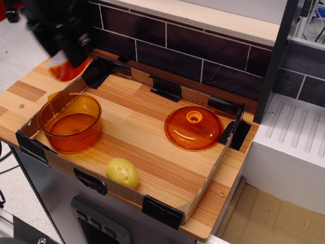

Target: Take sushi out of pot

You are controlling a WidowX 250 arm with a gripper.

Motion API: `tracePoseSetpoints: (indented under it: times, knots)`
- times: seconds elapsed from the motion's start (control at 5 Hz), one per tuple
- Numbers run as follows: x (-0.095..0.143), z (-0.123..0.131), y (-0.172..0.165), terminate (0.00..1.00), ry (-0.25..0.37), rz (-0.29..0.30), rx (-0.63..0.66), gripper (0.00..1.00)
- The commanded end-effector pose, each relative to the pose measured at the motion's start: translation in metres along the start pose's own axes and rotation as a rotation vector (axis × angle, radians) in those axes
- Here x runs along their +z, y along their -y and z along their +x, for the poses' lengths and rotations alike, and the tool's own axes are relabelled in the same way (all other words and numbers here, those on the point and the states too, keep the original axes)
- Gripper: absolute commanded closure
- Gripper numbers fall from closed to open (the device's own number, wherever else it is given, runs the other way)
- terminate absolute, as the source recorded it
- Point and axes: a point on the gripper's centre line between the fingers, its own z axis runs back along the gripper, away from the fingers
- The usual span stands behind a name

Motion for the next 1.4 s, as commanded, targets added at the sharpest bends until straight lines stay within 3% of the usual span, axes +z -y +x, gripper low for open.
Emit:
tracePoseSetpoints:
  times: [0.0,0.4,0.8,1.0,1.2]
  knots:
    - [-0.032,0.045,0.029,0.00,-0.021,0.068,-0.003,1.00]
    - [-0.078,0.055,0.035,0.00,-0.068,0.108,0.003,1.00]
    - [-0.095,0.052,0.029,0.00,-0.090,0.127,0.002,1.00]
    - [-0.092,0.051,0.026,0.00,-0.105,0.103,0.014,0.00]
    - [-0.075,0.055,0.023,0.00,-0.060,0.074,0.028,0.00]
